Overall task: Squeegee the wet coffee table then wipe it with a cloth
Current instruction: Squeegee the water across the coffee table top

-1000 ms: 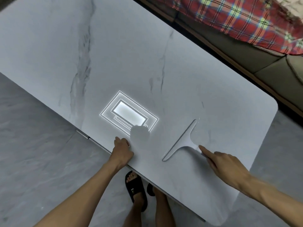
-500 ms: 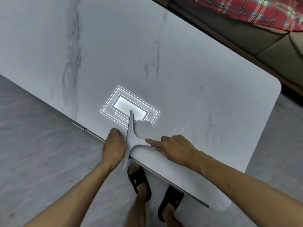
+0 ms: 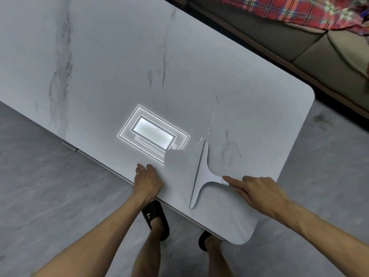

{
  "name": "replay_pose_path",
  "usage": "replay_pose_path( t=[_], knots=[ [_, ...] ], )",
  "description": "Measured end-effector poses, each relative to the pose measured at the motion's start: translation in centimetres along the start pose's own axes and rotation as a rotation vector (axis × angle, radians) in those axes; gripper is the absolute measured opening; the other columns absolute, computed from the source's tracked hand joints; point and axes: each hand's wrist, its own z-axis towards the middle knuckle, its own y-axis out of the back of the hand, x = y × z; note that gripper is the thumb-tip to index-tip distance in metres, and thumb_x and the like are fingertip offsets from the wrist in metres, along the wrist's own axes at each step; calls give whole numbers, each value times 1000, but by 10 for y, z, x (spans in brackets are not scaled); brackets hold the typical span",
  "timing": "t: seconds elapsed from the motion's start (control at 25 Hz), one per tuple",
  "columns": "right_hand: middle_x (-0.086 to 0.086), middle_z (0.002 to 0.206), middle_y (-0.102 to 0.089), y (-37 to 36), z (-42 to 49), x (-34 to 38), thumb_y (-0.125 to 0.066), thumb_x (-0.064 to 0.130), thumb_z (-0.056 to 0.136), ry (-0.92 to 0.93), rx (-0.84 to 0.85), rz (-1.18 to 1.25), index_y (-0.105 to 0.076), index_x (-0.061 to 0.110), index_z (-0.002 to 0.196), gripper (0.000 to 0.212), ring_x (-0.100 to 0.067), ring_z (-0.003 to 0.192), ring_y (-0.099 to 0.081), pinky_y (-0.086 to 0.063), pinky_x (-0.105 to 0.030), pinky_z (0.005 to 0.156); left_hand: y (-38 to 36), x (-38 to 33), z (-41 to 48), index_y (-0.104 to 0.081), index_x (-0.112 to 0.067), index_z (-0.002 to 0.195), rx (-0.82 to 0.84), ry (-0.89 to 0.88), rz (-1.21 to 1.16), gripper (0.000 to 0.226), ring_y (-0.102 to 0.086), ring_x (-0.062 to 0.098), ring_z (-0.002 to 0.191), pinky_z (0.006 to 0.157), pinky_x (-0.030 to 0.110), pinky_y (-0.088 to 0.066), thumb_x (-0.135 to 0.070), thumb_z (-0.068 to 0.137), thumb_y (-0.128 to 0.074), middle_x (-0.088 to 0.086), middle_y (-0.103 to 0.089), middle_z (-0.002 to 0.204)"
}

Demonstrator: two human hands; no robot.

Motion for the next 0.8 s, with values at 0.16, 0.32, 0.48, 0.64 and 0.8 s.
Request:
replay_pose_path(
  t=[0.16,0.32,0.48,0.64,0.8],
  knots=[
    [5,93,-60,0,-2,-1,-19,53,99,153,21,27,-18,54,143,44,-21,74,-61,-45,-33,63,-15,-4,-18,-46,-2,93,-173,34,-108,16,-55,35,88,68,38,-43,2,79,-41,18,-50,107],
    [-7,98,-61,-14,33,45,-32,40,103,401,-24,-27,-27,44,145,43,-32,71,-59,-36,-33,58,-33,-11,-30,-44,-9,92,-242,159,-281,8,-53,22,62,49,29,-35,-11,89,-37,13,-60,82],
    [-9,92,-60,-30,49,49,-35,33,103,441,-68,-68,-29,43,145,43,-31,66,-57,-31,-32,55,-55,-12,-38,-39,-17,84,-234,168,-333,1,-56,23,68,50,31,-35,-18,85,-40,8,-61,80],
    [-1,84,-59,-33,28,-7,-43,31,100,336,-115,-64,-29,50,141,48,-29,63,-58,-36,-32,52,-78,-19,-43,-38,-20,76,-173,114,-277,11,-56,25,74,51,29,-34,-13,84,-41,15,-57,96],
    [3,74,-57,-24,1,-51,-44,38,98,250,-134,-122,-33,52,139,44,-26,56,-58,-38,-31,49,-75,-27,-39,-40,-16,80,-123,83,-231,10,-52,34,91,58,30,-32,-7,83,-41,15,-49,103]
  ],
)
